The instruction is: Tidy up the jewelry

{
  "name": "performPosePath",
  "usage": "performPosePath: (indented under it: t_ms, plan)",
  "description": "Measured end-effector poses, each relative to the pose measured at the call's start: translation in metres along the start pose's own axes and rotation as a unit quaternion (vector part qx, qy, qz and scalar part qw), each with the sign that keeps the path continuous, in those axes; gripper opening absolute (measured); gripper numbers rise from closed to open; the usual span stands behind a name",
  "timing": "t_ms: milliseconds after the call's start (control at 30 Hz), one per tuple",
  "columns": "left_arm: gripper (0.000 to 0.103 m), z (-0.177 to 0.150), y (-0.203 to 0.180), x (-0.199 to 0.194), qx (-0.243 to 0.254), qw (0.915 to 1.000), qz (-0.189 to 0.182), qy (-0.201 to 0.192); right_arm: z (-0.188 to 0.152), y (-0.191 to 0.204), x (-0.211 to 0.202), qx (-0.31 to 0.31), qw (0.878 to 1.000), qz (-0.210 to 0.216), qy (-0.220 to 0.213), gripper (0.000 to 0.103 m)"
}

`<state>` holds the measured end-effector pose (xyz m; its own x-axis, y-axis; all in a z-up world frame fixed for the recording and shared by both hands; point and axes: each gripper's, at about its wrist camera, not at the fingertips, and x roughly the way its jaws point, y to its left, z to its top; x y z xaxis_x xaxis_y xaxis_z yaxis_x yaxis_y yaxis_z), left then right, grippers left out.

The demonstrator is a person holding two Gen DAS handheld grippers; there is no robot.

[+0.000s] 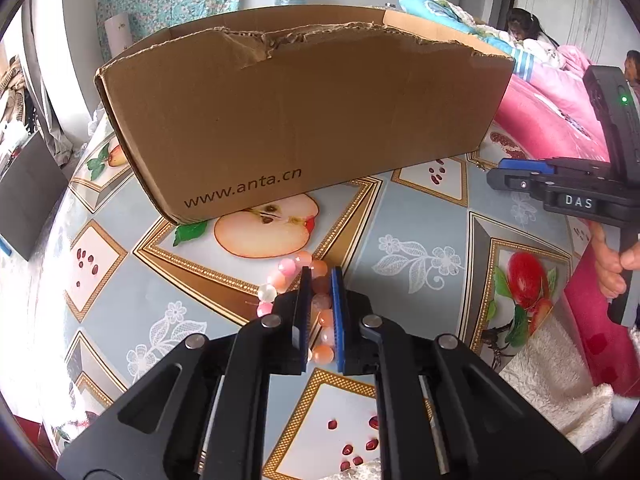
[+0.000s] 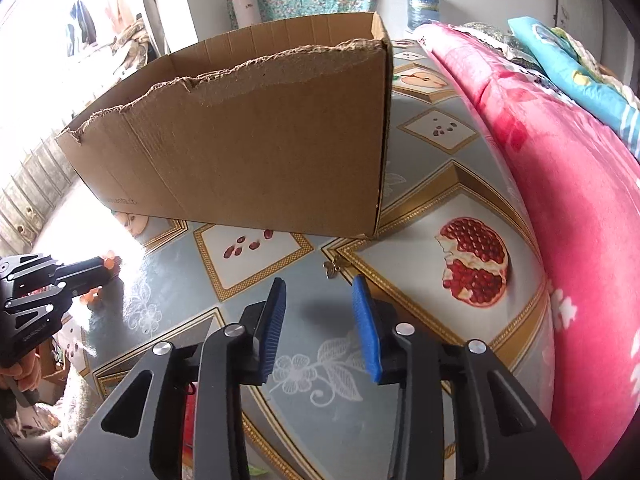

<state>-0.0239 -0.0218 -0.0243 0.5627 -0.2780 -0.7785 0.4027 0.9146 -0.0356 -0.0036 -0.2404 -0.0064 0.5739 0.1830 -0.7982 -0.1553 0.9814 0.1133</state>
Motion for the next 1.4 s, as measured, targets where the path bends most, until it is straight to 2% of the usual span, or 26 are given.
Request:
performPosePath:
  t_ms: [133, 400, 500, 567, 667, 933, 1167, 1400]
  plan:
    - [0.009, -0.001, 0.001, -0.001, 0.002, 1.0, -0.004, -0.003, 0.007, -0.001, 0.008, -0.03, 1.0, -0.001, 0.0, 0.024]
    - [0.009, -0.003, 0.006, -0.004, -0.002, 0.9999, -0.012, -0.004, 0.016, 0.002, 0.013, -0.076, 0.997, -0.018, 0.006, 0.023]
    - [0.009, -0.002, 0.006, -0.004, 0.0, 0.9999, -0.012, -0.003, 0.017, 0.004, 0.014, -0.088, 0.996, -0.008, 0.013, 0.017]
    - [0.009, -0.002, 0.006, -0.004, 0.0, 0.9999, -0.011, -0.003, 0.018, 0.005, 0.014, -0.09, 0.996, -0.002, 0.02, 0.009]
    - [0.009, -0.002, 0.005, -0.004, 0.0, 1.0, -0.009, -0.004, 0.019, 0.005, 0.014, -0.09, 0.996, 0.003, 0.027, 0.006]
    - [0.009, -0.002, 0.006, -0.004, 0.0, 1.0, -0.008, -0.004, 0.012, -0.01, 0.003, -0.028, 0.999, 0.031, 0.019, 0.004]
    - [0.009, -0.002, 0.006, -0.004, -0.001, 0.9999, -0.007, -0.007, -0.005, -0.038, -0.022, 0.071, 0.994, 0.086, 0.002, 0.004]
    - [0.009, -0.003, 0.006, -0.004, -0.002, 0.9999, -0.009, -0.008, 0.013, -0.029, -0.008, 0.024, 1.0, 0.01, 0.004, 0.004]
